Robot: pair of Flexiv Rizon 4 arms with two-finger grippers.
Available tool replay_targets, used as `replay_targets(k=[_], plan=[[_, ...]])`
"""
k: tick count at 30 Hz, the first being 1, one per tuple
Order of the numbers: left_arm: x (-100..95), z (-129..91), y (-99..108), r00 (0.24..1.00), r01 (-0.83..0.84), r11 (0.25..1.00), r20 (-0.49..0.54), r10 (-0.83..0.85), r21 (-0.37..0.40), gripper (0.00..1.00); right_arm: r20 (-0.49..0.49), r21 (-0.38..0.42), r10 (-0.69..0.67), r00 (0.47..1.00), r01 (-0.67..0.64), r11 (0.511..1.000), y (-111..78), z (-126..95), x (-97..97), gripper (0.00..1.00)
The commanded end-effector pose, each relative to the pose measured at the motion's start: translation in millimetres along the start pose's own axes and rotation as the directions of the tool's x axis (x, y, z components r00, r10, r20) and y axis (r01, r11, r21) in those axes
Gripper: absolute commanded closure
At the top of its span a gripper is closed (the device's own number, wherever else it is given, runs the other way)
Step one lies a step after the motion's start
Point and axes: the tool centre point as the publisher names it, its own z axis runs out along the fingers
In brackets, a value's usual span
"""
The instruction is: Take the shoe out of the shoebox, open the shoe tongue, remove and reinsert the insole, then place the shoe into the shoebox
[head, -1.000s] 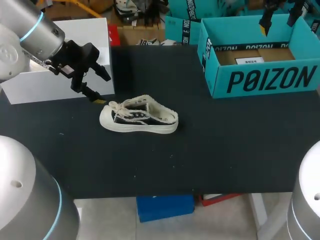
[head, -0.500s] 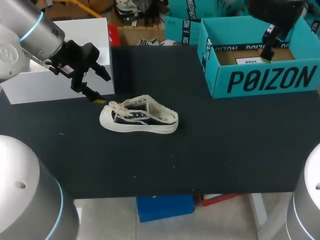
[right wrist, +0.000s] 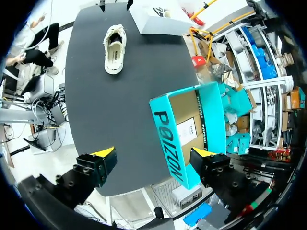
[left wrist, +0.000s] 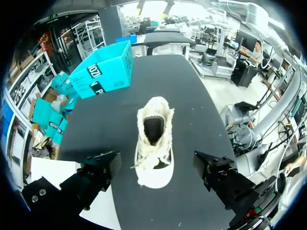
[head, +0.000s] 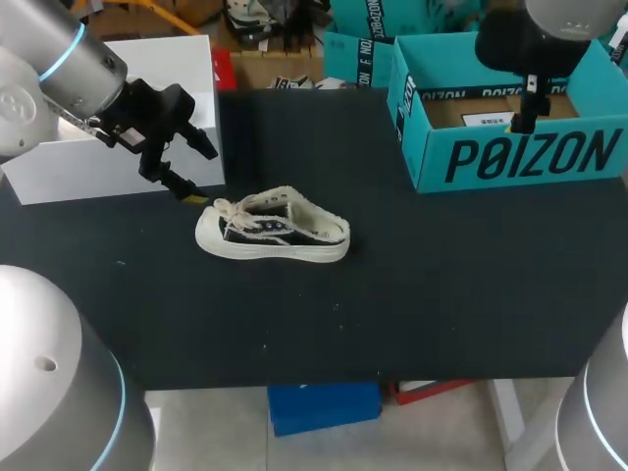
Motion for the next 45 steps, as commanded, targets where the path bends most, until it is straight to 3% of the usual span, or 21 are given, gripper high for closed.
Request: replay_targets(k=[1,9,19,29,43,45], plan=[[0.0,0.8,0.8,1.0,-0.003,1.0,0.002,0.003,0.002,0.0,0.003,-0.19,-0.024,1.0,0.025,0.982,4.7,11.9,11.8,0.0],[0.0,0.8,0.8,1.0,-0.003,1.0,0.002,0.003,0.002,0.0,-0.044,-0.37,-0.012,0.999,-0.005,0.929,37.2,27.8,31.8,0.0],[0.0,0.8,0.8,1.0,-0.003,1.0,0.002,0.003,0.002,0.0,-0.057,-0.587,-0.048,0.997,0.006,0.81,77.7,39.4,50.4,0.0],[0.0,0.8,0.8,1.0,-0.003,1.0,0.002,0.003,0.002,0.0,-0.089,-0.609,-0.124,0.988,0.044,0.792,97.7,51.2,73.5,0.0],[0.0,0.8,0.8,1.0,-0.003,1.0,0.002,0.003,0.002,0.0,-0.089,-0.609,-0.124,0.988,0.044,0.792,97.7,51.2,73.5,0.0],[0.0,0.8,0.8,1.0,-0.003,1.0,0.002,0.003,0.002,0.0,-0.093,-0.633,-0.106,0.99,0.023,0.774,94.7,52.8,70.6,0.0]])
